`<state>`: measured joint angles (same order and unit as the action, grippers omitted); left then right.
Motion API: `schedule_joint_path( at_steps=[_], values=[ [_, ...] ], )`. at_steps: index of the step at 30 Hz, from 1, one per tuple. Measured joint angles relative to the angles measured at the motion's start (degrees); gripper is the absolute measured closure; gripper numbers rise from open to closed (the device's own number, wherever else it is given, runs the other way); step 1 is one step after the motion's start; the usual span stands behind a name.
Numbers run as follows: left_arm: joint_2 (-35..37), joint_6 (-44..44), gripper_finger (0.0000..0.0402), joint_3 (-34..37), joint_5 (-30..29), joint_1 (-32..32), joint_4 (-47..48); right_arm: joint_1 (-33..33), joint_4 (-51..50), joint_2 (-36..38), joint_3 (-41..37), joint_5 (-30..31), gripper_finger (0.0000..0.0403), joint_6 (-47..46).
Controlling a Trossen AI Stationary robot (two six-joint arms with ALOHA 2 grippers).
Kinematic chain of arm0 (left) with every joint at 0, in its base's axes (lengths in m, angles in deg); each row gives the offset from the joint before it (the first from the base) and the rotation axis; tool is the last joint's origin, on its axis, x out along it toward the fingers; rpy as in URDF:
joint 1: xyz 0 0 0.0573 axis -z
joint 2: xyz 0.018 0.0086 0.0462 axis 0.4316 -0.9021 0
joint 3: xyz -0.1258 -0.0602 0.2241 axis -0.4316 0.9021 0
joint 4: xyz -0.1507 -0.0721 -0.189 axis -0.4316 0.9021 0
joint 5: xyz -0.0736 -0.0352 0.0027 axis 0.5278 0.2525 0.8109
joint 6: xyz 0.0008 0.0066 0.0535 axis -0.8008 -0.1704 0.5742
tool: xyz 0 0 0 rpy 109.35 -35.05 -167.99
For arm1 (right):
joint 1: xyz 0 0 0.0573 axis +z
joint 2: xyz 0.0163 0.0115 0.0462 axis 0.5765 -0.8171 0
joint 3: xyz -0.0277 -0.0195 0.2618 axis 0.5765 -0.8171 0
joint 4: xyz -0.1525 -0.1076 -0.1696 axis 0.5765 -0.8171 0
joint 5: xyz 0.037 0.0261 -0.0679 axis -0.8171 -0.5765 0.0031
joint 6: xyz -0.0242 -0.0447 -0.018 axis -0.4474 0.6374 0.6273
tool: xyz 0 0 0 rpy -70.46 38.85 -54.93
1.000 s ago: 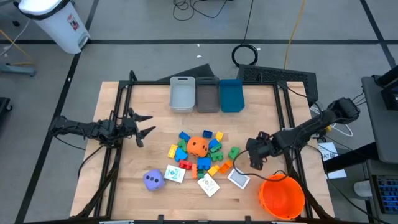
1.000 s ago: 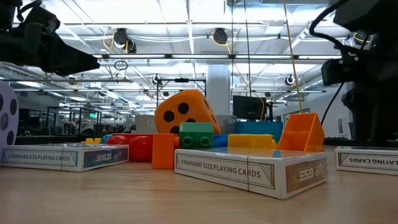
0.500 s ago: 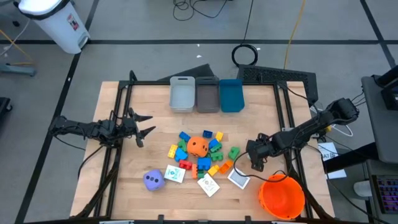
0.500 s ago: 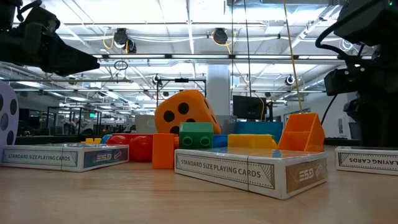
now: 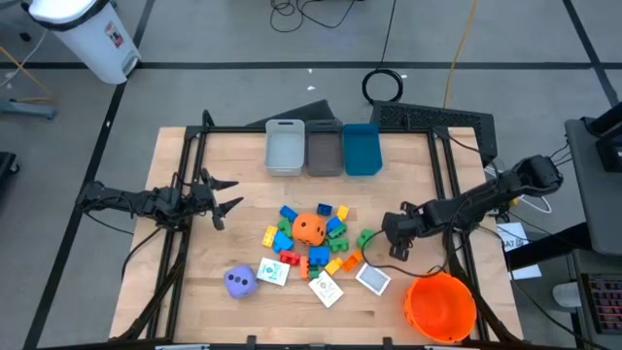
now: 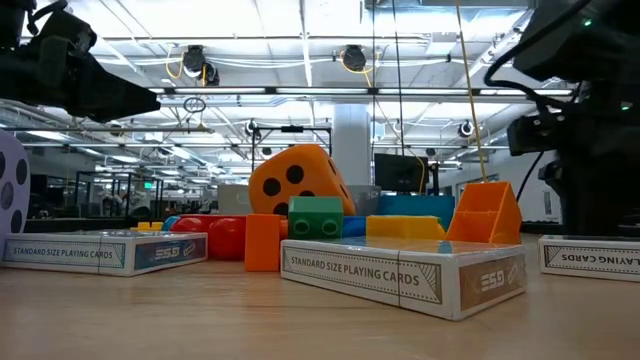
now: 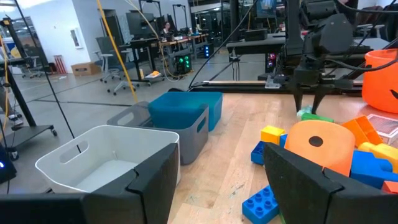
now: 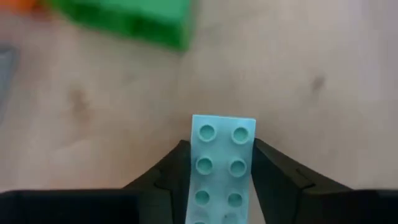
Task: Pick & Place Toys
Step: Put the light blue game piece into the blue bin
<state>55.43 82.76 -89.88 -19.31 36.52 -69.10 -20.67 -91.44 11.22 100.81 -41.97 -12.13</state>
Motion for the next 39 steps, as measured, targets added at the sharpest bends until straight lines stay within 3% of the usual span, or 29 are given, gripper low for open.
schedule_joint_path(
  at_steps=[8, 15, 24, 30, 39],
  values=[
    [0.01, 0.0, 0.016, 0.01, 0.0, -0.01, 0.0, -5.43, 0.04, 3.54, 1.7, 0.8, 0.0252, 4.36],
    [0.0, 0.0, 0.016, 0.01, 0.0, 0.0, 0.01, -10.59, 1.37, 7.74, 4.2, 0.58, 0.0271, 8.88],
    [0.01, 0.0, 0.016, 0.0, 0.0, 0.01, -0.01, -17.71, 22.52, 9.81, 4.23, 3.05, 0.0265, 21.75],
    [-0.01, 0.0, 0.016, 0.0, 0.0, 0.0, 0.0, -28.77, 33.83, 8.4, 4.62, 2.51, 0.0261, 27.61],
    [-0.01, 0.0, 0.016, 0.0, 0.02, -0.01, -0.01, -47.72, 34.23, -3.67, 13.02, -7.98, 0.0266, 27.47]
  ],
)
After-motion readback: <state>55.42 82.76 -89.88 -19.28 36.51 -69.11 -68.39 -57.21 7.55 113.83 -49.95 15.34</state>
